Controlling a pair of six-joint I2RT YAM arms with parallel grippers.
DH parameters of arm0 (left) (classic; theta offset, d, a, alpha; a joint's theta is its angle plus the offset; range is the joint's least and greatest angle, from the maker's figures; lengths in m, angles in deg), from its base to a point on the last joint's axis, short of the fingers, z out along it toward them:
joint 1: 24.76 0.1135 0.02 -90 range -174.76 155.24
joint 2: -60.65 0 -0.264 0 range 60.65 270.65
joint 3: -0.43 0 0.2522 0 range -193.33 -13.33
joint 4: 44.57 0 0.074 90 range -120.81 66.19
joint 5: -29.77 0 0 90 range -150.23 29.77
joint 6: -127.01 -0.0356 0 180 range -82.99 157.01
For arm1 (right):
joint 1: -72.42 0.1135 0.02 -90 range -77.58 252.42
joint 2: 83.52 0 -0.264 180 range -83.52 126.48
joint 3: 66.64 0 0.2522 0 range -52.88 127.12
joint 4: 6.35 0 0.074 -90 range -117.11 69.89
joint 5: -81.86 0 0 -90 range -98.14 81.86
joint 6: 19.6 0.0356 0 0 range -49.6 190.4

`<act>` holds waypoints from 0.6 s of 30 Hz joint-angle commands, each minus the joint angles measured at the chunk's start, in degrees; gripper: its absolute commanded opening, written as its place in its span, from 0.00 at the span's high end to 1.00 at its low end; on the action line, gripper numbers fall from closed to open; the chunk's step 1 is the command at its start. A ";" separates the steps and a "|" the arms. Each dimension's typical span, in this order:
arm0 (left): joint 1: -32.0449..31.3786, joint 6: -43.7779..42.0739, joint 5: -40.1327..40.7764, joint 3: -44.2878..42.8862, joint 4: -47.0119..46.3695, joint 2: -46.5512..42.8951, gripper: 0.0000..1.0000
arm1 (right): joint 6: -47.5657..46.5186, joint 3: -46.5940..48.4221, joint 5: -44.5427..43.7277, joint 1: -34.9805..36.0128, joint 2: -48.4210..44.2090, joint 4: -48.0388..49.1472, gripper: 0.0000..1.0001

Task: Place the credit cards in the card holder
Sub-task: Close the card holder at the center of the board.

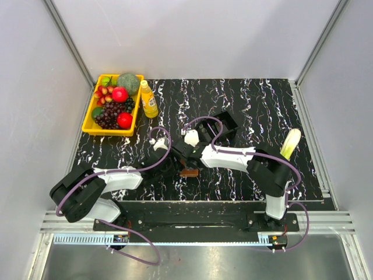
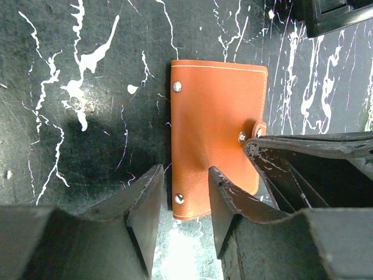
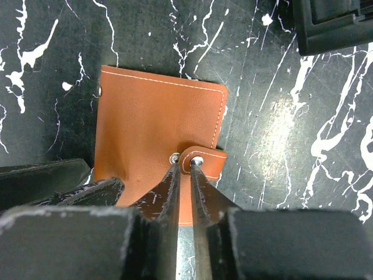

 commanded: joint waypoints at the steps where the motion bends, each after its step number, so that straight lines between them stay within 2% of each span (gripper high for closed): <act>1: 0.39 -0.10 -0.40 -0.03 -3.32 -1.55 0.59 | 0.82 -1.27 -4.31 0.88 -1.41 -0.12 0.86; 7: 0.30 -0.28 -0.75 -0.12 -3.32 -0.93 0.59 | 0.03 -2.06 -3.69 0.79 -2.21 2.25 1.00; 18: 0.31 -0.28 -0.84 -0.38 -3.76 -0.58 0.59 | -3.92 -4.70 -2.03 0.88 -7.30 8.40 1.00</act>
